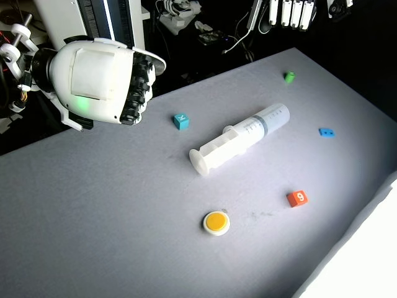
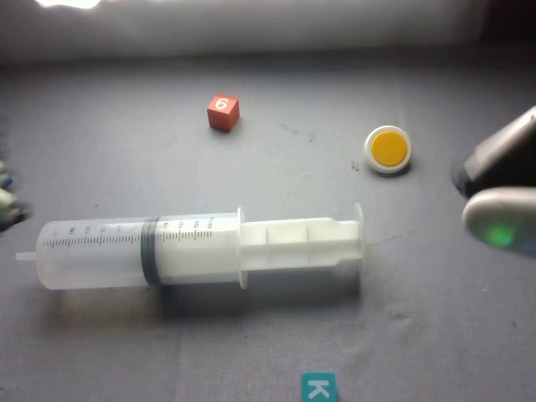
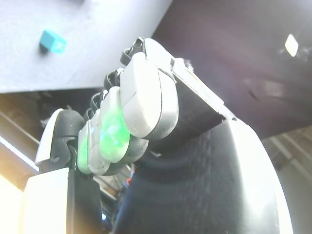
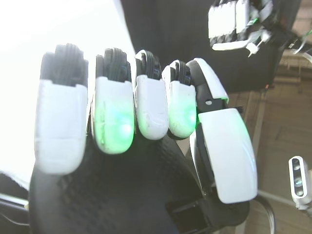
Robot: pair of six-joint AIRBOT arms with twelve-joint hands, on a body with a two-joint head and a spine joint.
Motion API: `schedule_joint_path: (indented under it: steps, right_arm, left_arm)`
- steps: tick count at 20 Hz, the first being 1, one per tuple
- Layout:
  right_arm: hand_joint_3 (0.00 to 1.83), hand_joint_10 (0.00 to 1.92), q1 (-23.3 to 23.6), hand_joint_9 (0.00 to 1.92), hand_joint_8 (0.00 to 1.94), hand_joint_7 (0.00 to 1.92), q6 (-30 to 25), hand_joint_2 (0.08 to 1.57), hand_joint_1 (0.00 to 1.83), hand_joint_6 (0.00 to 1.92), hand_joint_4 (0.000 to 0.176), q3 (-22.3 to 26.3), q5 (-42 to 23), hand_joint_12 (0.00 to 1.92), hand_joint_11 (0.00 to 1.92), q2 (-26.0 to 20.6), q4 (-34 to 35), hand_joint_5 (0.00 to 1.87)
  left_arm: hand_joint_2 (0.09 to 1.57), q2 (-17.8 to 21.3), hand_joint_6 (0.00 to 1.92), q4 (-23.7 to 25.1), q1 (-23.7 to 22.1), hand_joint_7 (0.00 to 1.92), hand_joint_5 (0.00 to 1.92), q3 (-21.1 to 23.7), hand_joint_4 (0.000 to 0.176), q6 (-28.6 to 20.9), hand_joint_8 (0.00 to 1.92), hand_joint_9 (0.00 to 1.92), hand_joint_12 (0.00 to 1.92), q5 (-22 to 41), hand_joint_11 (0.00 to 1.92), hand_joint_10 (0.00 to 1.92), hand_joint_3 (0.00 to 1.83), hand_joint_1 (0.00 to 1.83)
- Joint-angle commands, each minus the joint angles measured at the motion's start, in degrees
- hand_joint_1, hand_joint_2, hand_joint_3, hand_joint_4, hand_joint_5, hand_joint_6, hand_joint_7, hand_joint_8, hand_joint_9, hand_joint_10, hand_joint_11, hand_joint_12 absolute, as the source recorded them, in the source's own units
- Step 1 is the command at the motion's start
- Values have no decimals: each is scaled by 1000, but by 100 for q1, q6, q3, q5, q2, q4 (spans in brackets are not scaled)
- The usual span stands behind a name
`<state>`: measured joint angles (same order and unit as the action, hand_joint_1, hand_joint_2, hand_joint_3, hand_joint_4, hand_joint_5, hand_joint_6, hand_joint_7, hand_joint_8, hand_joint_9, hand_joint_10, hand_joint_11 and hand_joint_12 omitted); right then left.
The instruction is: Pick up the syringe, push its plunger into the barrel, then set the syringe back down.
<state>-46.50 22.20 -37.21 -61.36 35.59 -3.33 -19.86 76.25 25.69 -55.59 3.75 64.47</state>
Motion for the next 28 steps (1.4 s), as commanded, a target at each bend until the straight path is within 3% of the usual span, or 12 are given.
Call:
schedule_joint_path:
  steps: [1,12,14,16,19,23,28]
  right_arm:
    - [38,0,115,0,0,0,-48,1141,0,0,0,31,-894,0,0,-25,89,0]
    - [18,0,236,0,0,0,-88,1141,0,0,0,32,-1106,0,0,-27,110,0]
    - [16,0,232,0,0,0,-86,1141,0,0,0,33,-1202,0,0,-25,110,0]
    - [16,0,222,0,0,0,-51,1144,0,0,0,35,-1201,0,0,-16,108,0]
    - [14,0,166,0,0,0,-41,1145,0,0,0,34,-1196,0,0,-10,108,0]
    - [14,0,112,0,0,0,-37,1153,0,0,0,34,-1202,0,0,-7,104,0]
    - [15,0,89,0,0,0,-36,1162,0,4,0,34,-1282,0,0,-1,104,12]
  left_arm:
    - [1132,-30,0,-479,-91,0,0,-2,0,26,0,0,0,272,0,0,29,0]
    - [1131,-36,3,-394,-106,0,7,24,0,16,0,0,0,286,0,0,9,0]
    - [1106,-51,0,-393,-119,0,0,33,0,13,0,0,0,270,0,0,0,260]
    - [1059,-92,0,-391,-141,0,0,92,0,54,0,0,0,186,0,0,0,792]
    - [1075,-82,0,-377,-143,0,0,85,0,469,0,0,0,283,0,0,0,937]
    - [1114,-74,0,-91,-106,0,0,41,0,415,0,0,0,214,0,0,2,941]
    - [1086,-41,0,-73,-91,0,0,159,0,203,0,0,0,-269,0,0,0,1034]
